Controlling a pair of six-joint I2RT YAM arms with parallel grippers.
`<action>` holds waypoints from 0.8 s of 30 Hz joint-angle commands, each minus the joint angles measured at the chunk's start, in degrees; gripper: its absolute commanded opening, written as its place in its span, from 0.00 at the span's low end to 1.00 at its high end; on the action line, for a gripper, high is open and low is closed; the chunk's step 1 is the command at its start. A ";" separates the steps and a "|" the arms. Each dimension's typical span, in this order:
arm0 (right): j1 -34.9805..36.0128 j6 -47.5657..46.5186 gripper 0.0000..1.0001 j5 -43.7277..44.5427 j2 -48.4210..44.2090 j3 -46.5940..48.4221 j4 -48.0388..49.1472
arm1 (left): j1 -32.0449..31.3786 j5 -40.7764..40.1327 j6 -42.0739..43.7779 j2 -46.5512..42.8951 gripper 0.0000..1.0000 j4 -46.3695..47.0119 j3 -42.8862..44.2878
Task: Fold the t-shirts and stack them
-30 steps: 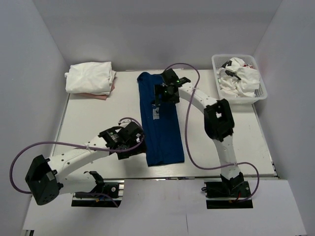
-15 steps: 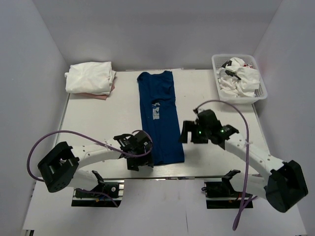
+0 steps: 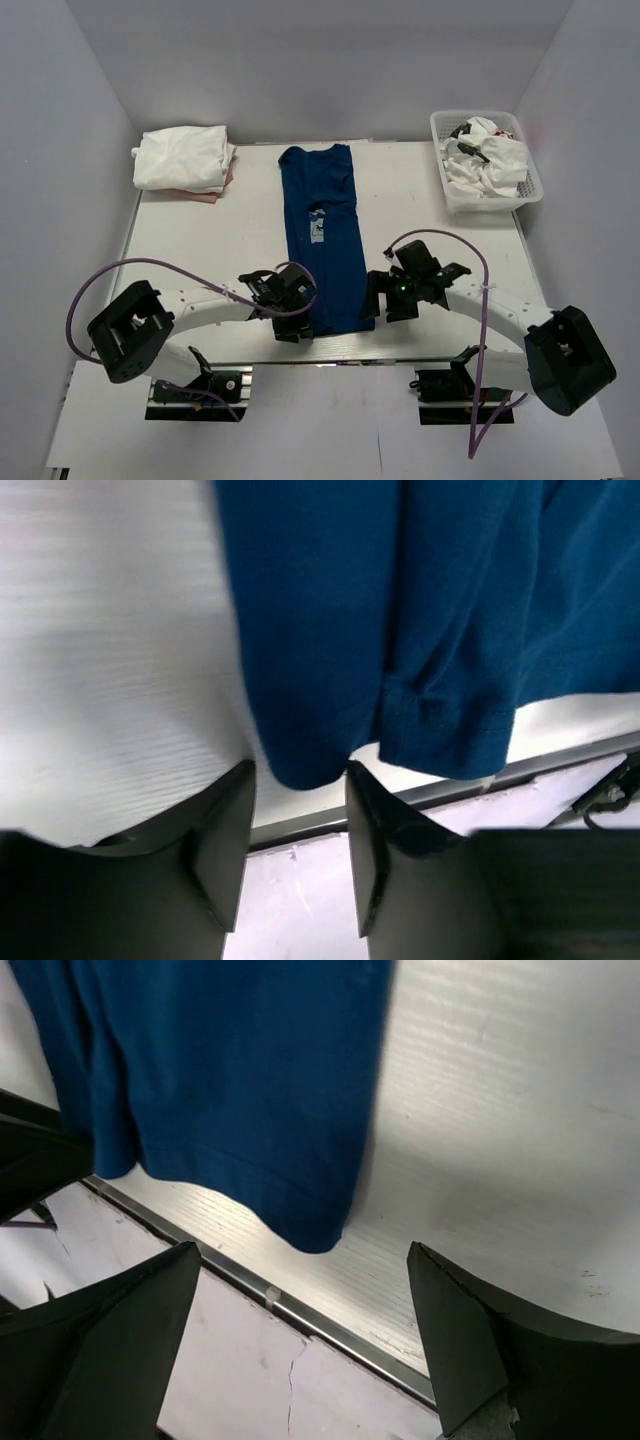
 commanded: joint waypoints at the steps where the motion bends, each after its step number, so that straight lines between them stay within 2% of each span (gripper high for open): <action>1: 0.19 -0.55 0.90 -3.19 1.47 -0.82 1.38 | -0.23 1.29 0.69 2.71 0.50 1.47 -0.27; 5: 0.36 -0.99 0.90 -2.39 4.89 -1.53 2.26 | -0.23 1.82 0.69 3.95 0.39 2.97 -0.79; 7: 0.36 -1.34 0.86 -2.57 6.04 -1.35 2.44 | -0.75 1.82 0.69 4.56 0.32 2.97 -0.79; 11: 0.36 -2.13 0.71 -1.26 10.17 0.05 2.44 | -0.76 1.82 0.69 5.27 0.23 3.59 -0.19; 12: 0.37 -2.39 0.62 -1.25 11.13 0.32 2.44 | -0.76 1.12 0.69 5.27 0.22 3.59 -0.18; 13: 0.45 -2.40 0.58 -1.60 11.49 0.58 2.53 | -0.76 1.12 0.69 5.27 0.21 2.89 0.43; 14: 0.63 -2.57 0.52 -1.69 11.67 0.41 2.70 | -0.76 1.12 0.69 5.27 0.12 2.19 0.44; 15: 0.63 -2.48 0.45 -1.87 11.67 0.41 2.96 | -0.76 0.42 0.69 5.27 0.11 2.18 0.44; 16: 0.54 -2.48 0.43 -1.95 11.58 0.32 2.97 | -0.76 -0.11 0.69 5.27 0.11 2.18 0.44; 18: 0.72 -2.31 0.36 -1.52 11.41 -0.03 3.31 | -0.76 -1.25 0.09 5.27 0.00 0.87 0.44; 21: 0.72 -2.04 0.18 -0.64 10.88 0.05 3.49 | -0.76 -2.39 0.08 4.05 0.02 -1.77 2.01; 22: 0.72 -2.13 0.05 -0.46 10.79 0.05 3.41 | -0.76 -2.40 0.08 4.04 0.04 -2.38 2.02; 23: 0.72 -2.04 0.00 -0.37 10.79 0.23 3.84 | -0.76 -3.10 0.08 3.08 0.06 -3.61 2.63; 24: 0.80 -1.78 0.00 -0.29 10.62 0.40 3.84 | -0.76 -3.10 -0.44 1.51 0.16 -4.40 2.63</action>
